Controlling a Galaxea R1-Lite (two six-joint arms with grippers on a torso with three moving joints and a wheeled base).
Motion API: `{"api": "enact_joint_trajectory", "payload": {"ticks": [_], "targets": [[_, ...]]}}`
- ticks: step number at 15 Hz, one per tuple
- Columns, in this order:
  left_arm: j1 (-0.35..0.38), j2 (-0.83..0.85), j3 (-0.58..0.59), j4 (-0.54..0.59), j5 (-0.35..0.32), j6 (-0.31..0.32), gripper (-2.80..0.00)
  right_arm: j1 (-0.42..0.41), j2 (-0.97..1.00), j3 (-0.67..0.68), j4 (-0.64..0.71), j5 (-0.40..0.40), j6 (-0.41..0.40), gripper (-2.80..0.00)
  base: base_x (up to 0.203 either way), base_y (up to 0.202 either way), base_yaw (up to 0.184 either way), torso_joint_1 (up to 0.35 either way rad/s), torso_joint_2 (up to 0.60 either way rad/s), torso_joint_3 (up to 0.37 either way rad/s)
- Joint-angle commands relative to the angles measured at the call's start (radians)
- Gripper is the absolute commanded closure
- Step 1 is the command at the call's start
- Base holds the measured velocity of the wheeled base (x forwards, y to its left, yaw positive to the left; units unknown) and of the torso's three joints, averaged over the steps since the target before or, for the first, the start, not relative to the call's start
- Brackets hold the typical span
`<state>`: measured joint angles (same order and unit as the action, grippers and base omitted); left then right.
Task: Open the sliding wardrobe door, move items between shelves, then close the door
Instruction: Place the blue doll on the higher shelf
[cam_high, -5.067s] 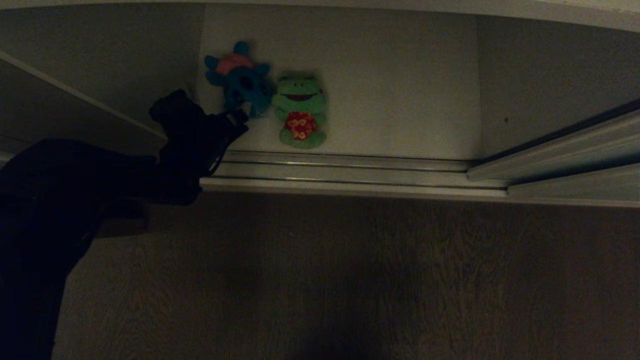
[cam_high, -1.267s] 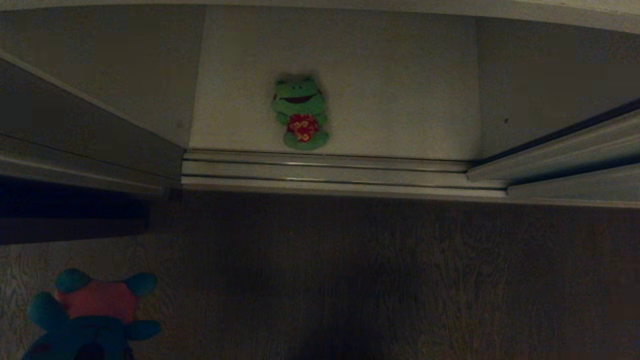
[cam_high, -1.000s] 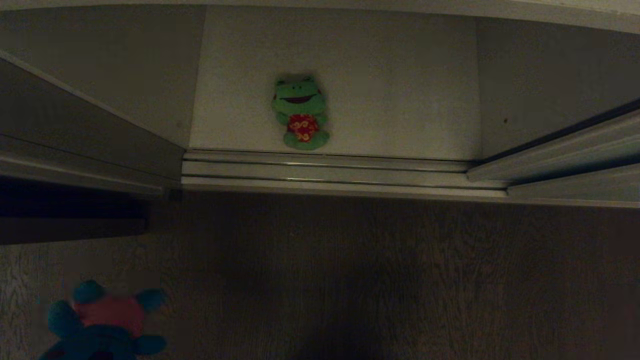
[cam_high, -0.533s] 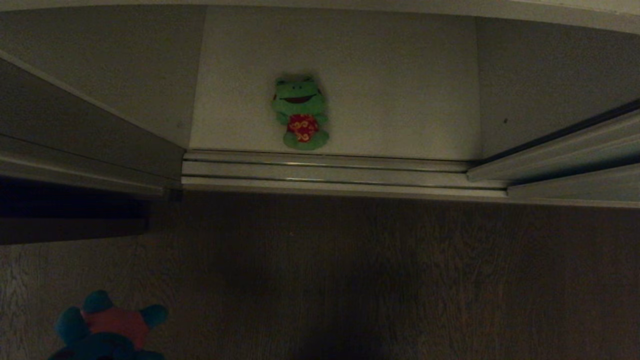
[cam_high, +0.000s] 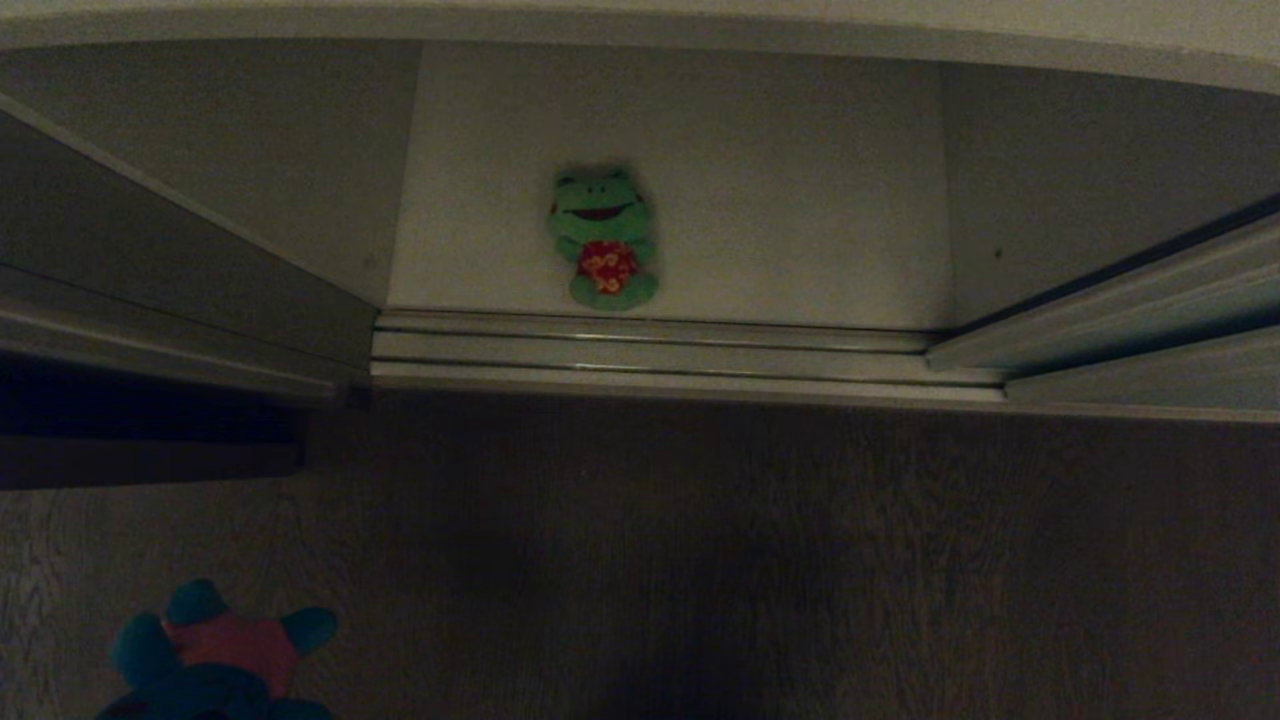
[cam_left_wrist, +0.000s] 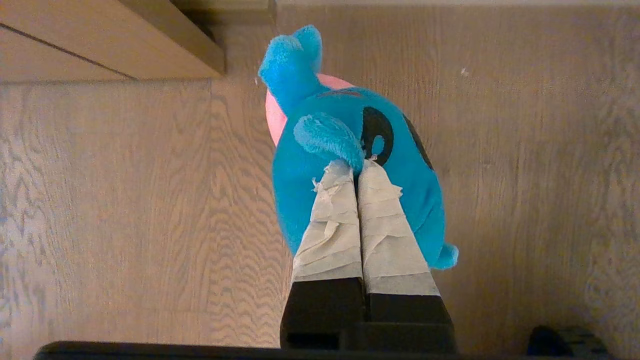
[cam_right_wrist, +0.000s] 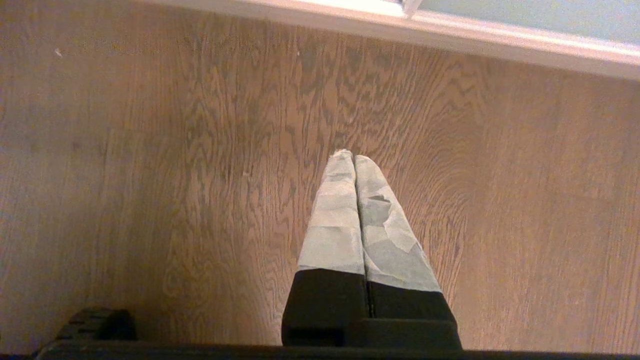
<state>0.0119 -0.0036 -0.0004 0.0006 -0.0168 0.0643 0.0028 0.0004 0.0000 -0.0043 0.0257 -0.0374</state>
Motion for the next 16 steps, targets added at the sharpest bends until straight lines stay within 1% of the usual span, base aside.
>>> {"api": "enact_joint_trajectory", "payload": {"ticks": [1,16], "targets": [[0.000,0.005,0.000,-0.001,0.000,0.000,0.00,0.000,-0.003,0.000,0.000,0.000,-0.001,0.00,0.000,0.000,0.000,0.005,0.00,0.180],[0.000,0.005,-0.001,0.002,0.001,-0.006,0.00,0.000,-0.003,0.000,0.000,0.000,-0.001,0.00,0.000,0.000,0.000,0.003,0.00,0.203]]}}
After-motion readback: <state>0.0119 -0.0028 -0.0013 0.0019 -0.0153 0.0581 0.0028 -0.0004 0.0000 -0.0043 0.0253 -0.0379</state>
